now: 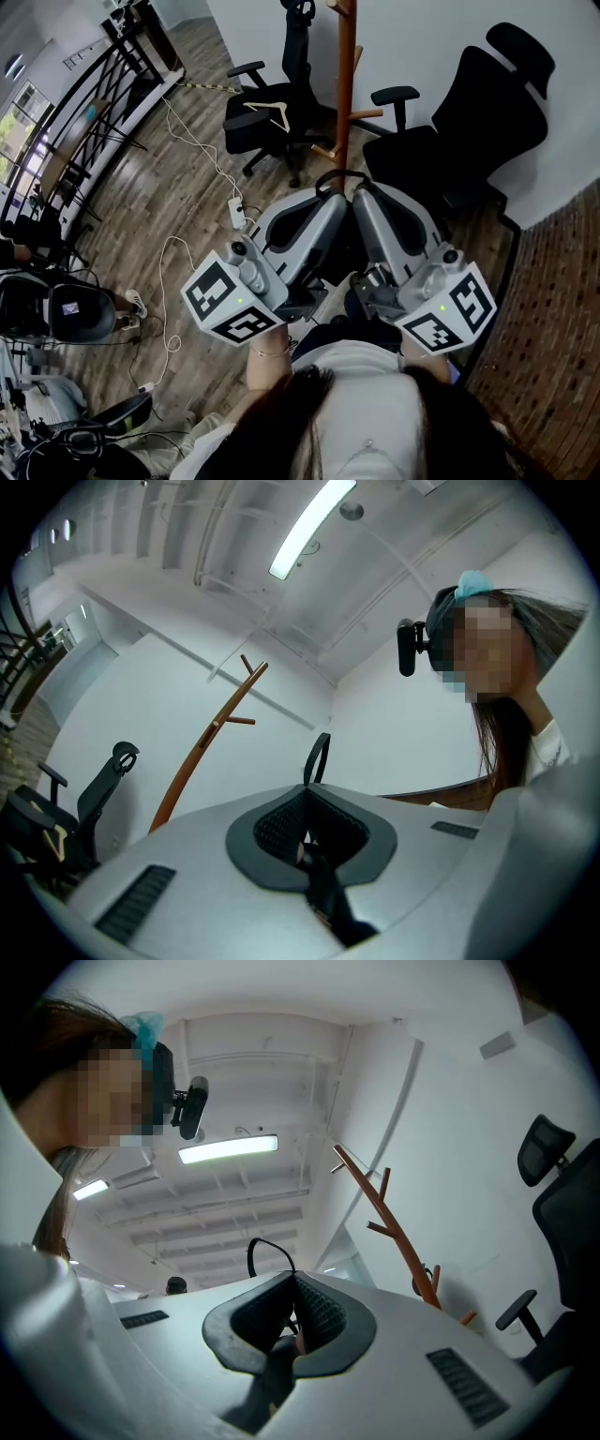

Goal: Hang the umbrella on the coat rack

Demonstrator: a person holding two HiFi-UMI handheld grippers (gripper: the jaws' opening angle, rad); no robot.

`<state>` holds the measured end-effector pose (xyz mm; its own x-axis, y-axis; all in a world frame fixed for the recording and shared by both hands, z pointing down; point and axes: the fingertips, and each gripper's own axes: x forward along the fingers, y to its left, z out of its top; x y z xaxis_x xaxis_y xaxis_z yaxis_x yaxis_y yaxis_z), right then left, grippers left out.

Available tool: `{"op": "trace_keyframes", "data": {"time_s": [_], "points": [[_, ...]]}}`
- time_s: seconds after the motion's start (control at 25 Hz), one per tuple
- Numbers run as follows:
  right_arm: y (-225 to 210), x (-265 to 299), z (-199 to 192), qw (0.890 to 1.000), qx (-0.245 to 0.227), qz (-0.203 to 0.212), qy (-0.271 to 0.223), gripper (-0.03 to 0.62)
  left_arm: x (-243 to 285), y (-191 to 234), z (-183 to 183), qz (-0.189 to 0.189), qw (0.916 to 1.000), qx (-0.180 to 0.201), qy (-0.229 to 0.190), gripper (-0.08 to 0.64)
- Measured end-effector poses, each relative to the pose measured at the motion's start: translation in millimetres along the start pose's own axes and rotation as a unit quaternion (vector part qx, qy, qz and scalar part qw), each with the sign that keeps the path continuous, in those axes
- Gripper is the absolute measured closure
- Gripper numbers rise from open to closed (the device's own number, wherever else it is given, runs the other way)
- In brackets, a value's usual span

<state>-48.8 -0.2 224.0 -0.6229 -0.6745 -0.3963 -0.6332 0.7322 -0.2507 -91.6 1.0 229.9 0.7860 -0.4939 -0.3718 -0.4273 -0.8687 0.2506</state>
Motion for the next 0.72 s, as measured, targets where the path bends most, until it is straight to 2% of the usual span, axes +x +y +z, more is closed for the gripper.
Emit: {"op": "trace_keyframes", "data": {"time_s": [0.72], "points": [[-37.7, 35.4, 17.1, 1.0, -0.009, 0.01, -0.019, 0.557, 40.7, 35.3, 16.2, -0.007, 0.9997, 0.022, -0.002, 0.552]]}}
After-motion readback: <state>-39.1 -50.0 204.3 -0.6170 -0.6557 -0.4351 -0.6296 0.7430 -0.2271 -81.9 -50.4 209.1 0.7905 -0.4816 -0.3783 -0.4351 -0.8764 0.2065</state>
